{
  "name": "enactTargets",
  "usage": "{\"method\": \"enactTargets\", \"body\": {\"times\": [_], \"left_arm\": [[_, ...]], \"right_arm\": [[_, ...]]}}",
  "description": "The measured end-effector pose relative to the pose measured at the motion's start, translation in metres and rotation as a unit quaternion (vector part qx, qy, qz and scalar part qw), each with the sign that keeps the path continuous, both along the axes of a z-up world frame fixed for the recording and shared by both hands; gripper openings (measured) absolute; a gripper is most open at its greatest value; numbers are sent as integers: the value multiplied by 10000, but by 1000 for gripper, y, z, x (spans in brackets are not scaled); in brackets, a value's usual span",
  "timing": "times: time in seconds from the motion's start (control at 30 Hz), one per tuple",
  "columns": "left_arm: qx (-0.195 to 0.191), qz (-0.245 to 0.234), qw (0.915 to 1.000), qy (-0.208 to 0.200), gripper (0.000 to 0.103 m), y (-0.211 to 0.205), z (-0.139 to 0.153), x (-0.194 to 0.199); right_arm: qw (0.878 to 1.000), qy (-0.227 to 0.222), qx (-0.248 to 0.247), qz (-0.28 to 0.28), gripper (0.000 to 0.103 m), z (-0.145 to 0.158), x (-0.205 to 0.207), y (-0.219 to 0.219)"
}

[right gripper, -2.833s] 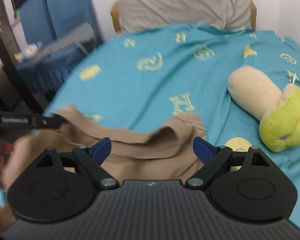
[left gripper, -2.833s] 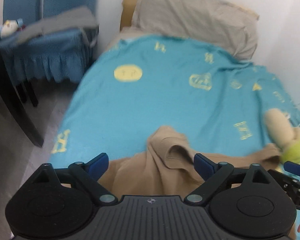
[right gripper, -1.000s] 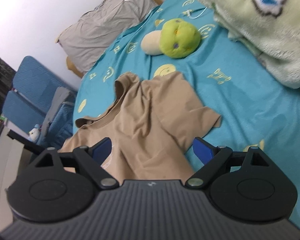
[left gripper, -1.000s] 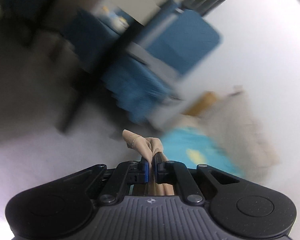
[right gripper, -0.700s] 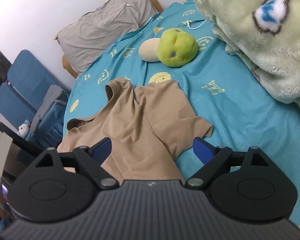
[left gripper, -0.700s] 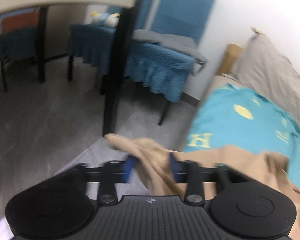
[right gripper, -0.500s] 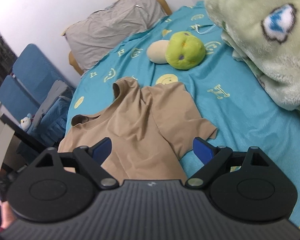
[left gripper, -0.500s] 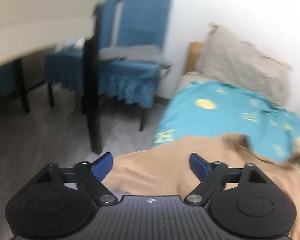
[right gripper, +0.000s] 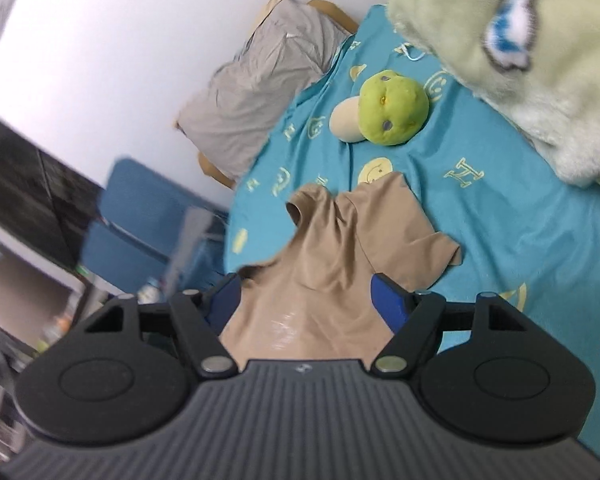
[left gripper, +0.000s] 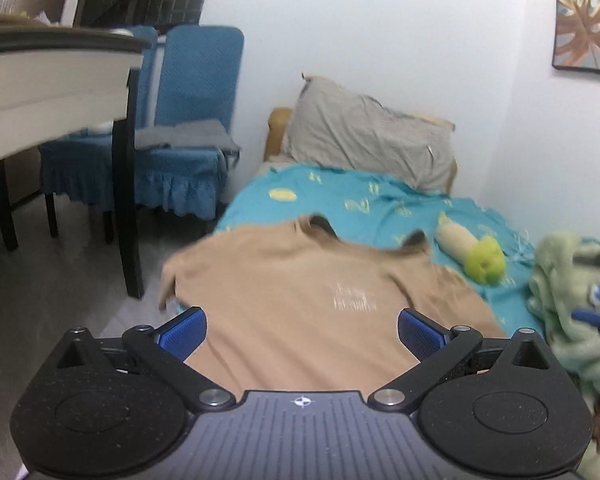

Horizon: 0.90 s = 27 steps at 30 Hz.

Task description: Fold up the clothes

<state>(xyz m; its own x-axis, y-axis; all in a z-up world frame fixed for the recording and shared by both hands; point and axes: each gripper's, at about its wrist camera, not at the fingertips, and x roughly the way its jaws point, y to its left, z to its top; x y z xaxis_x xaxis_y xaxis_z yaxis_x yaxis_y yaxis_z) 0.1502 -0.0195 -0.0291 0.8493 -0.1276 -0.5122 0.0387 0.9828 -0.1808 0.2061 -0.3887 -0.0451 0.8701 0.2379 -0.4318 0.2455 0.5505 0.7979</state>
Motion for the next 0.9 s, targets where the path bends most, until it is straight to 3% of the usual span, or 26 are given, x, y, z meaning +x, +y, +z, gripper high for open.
{"method": "enactTargets", "body": {"times": [0.07,0.17,0.4,0.53,0.7,0.73,0.83,0.9], "left_arm": [[-130,0,9997,208,103,-1,-9,1],[-7,16,9995,324,103,-4,-22,14],[-276,284,9966,726,103,10,-49,31],[-559,449,9940,828,103,22,-55,38],[-647,512,9929,860,103,23,-62,49],[-639,511,9929,868,103,22,-64,52],[-608,511,9929,881,103,21,-69,60],[-596,522,9927,907,103,21,-72,63]], "right_arm": [[9995,48,258,-150,74,-6,-2,-8],[9966,293,665,-396,74,-25,9,-17],[9815,1113,1259,-920,74,-105,53,-20],[9733,995,1658,-1235,73,-143,68,-27],[9854,582,1250,-999,72,-147,101,-24],[9875,557,1121,-957,66,-148,106,-23],[9918,613,684,-894,19,-149,119,-22],[9930,587,376,-953,15,-144,120,-22]]}}
